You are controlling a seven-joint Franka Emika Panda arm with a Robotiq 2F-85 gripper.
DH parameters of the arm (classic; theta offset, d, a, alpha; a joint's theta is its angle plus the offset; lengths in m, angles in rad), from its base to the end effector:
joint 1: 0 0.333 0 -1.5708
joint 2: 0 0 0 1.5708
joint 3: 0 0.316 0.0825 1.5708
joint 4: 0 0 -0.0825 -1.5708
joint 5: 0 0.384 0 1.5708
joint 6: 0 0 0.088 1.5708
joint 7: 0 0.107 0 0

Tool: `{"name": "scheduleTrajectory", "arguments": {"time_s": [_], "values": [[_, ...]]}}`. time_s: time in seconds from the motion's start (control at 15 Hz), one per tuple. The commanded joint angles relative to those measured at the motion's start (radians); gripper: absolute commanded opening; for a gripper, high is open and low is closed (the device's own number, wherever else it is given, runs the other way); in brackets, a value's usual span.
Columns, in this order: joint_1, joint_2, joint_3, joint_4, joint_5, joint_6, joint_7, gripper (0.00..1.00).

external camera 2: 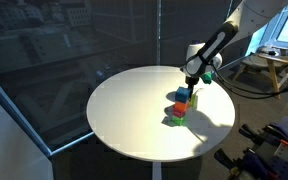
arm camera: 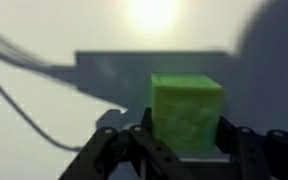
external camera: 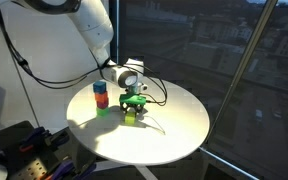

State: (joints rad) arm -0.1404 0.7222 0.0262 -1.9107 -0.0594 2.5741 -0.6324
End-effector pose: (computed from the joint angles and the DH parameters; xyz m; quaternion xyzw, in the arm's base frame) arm 0.6076 -0.0688 0.1085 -0.9602 -0.2778 0.0295 0.0046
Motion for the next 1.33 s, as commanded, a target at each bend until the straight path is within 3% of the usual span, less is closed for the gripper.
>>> {"name": "scheduleTrajectory", "arguments": {"time_s": [0.0,1.27], "values": [[0.001,-0.053,-0.006,-0.021,-0.037,-0.045,0.054,0.30],[0.012,-0.339,-0.014,-0.137,-0.042,-0.228,0.159,0.30]]}}
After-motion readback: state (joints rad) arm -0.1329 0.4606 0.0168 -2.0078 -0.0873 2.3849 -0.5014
